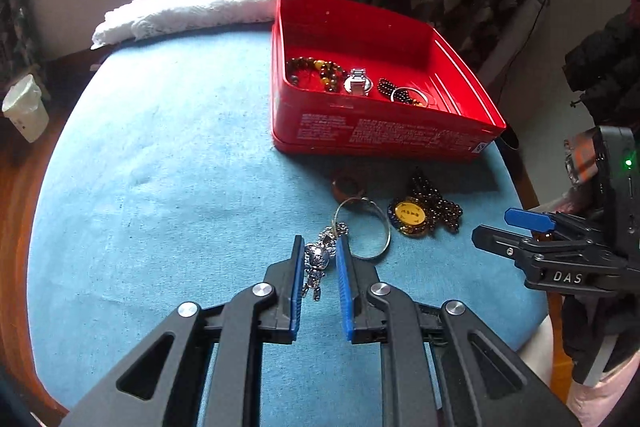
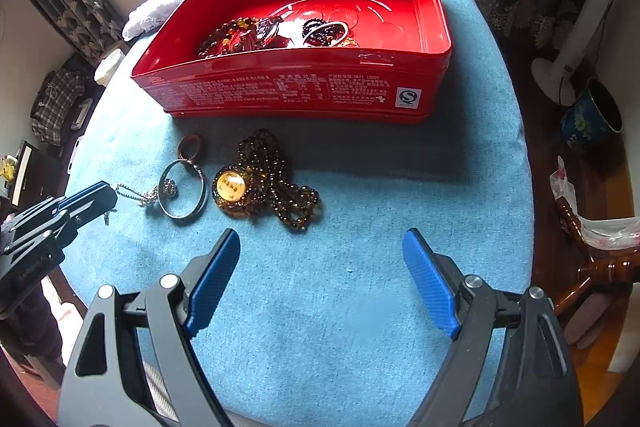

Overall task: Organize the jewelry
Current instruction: 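Close the left tool on the silver chain with the charm, then lift the silver chain with the left tool while the right tool grasps the key ring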

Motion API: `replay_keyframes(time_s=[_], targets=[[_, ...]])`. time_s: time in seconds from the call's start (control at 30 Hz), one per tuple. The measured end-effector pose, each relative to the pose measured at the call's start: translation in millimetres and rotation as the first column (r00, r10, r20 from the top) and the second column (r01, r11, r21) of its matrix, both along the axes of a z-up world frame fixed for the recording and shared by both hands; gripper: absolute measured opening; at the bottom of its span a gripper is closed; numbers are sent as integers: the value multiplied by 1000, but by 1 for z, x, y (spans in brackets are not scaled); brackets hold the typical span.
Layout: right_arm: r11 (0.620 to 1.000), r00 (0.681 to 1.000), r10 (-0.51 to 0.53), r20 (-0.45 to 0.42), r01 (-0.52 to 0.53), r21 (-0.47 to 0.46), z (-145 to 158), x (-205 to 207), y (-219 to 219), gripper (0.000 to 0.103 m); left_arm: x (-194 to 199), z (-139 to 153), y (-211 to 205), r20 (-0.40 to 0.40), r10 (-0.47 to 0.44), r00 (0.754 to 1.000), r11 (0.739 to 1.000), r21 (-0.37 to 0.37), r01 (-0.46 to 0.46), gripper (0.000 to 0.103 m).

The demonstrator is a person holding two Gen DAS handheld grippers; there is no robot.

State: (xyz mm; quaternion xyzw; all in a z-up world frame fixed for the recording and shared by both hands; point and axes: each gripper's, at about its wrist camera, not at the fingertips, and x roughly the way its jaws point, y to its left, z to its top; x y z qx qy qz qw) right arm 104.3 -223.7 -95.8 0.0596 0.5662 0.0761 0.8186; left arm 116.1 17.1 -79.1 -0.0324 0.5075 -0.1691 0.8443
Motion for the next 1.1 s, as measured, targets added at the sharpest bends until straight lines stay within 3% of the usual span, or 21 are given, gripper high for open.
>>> replay_keyframes(time_s=[0.2,0.37,0.43,0.63,0.8,1.1], targets=[[1000,1000,19,-2,-19,3,0,0,6,81,6,-25,-4,-38,-15,999,998,57,17,17],[1000,1000,26,-7,-26,2,-1,1,7,81,0,-29,-15,-41,-69,997,996,57,72,40],[1000,1000,24,-11,-24,1,-2,2,7,81,-2,-30,-21,-28,-91,995,993,79,93,41],[1000,1000,24,-9,-24,4,-1,1,7,81,6,-38,-29,-10,-98,995,987,124,98,40],[1000,1000,24,-14,-23,5,-2,2,8,81,13,-39,-32,12,-77,997,985,155,74,26],[998,998,60,-12,-59,15,2,4,21,79,13,-36,-15,-1,-10,1000,996,87,10,22]])
